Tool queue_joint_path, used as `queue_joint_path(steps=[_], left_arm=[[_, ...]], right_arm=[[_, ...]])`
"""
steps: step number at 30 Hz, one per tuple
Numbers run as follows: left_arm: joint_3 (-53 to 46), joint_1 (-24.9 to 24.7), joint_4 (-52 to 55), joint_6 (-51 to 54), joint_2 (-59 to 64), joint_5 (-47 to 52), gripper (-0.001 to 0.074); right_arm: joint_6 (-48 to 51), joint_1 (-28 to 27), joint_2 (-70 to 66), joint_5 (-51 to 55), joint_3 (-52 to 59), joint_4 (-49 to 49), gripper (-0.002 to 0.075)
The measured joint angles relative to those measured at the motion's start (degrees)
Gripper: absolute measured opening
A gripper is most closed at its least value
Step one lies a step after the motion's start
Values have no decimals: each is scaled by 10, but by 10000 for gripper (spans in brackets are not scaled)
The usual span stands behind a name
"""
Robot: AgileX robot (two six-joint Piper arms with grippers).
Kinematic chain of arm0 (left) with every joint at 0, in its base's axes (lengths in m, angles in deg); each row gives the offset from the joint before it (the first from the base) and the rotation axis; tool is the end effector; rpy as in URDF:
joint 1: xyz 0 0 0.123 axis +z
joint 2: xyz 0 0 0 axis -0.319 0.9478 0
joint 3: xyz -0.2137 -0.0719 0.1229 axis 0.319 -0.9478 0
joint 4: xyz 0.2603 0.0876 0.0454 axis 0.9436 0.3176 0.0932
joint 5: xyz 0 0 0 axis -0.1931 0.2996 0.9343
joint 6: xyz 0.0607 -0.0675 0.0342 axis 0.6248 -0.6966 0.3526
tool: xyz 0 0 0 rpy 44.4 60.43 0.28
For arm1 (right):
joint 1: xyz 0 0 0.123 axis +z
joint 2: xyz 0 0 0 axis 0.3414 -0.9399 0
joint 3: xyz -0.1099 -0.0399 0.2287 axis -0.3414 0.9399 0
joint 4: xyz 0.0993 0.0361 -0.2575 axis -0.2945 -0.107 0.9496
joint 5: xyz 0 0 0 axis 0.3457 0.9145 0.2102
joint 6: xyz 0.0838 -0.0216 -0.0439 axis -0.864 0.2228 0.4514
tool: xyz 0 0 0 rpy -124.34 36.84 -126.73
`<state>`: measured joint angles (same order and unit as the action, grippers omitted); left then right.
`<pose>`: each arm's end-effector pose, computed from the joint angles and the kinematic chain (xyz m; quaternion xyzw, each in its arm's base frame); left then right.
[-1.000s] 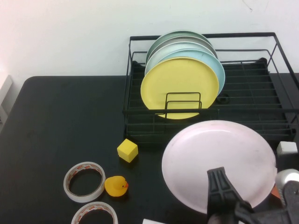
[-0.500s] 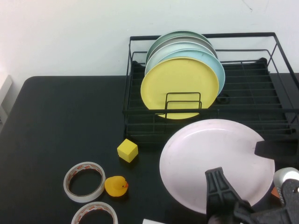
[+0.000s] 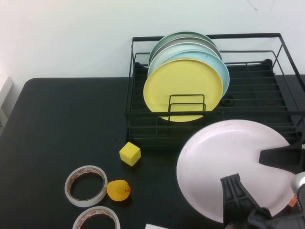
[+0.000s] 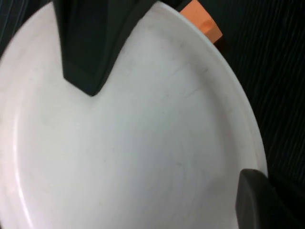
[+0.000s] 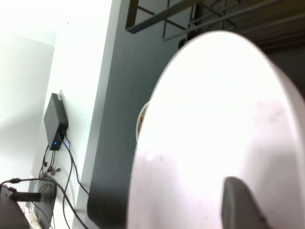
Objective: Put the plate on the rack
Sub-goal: Hand over the plate
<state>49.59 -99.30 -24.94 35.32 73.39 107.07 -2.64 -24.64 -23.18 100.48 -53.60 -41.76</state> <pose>0.1053 -0.3662 0.2390 0.5748 0.7134 -0.0213 0.4003 0.2491 0.0557 0.1650 0.0430 0.8567 0.4473 0.2533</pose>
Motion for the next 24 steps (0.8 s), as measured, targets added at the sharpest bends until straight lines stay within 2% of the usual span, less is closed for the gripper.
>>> queue_joint_path(steps=[2, 7, 9, 11, 16, 18, 21, 24], left_arm=[[0, 0, 0, -10, 0, -2, 1], [0, 0, 4, -51, 0, 0, 6], [0, 0, 8, -72, 0, 8, 38], [0, 0, 9, -90, 0, 17, 118], [0, 0, 13, -160, 0, 39, 405], [3, 0, 14, -196, 0, 62, 463], [12, 0, 11, -221, -7, 98, 477], [12, 0, -6, -229, -34, 108, 395]], right_arm=[[1, 0, 0, 3, 0, -4, 128], [17, 0, 0, 4, -1, -19, 125], [28, 0, 0, 4, -1, -26, 125], [39, 0, 0, 4, -1, -31, 125], [82, 0, 0, -3, -2, -35, 125], [108, 0, 0, -4, -11, -35, 125], [139, 0, 0, -8, -35, -20, 125], [150, 0, 0, -16, -80, 15, 125]])
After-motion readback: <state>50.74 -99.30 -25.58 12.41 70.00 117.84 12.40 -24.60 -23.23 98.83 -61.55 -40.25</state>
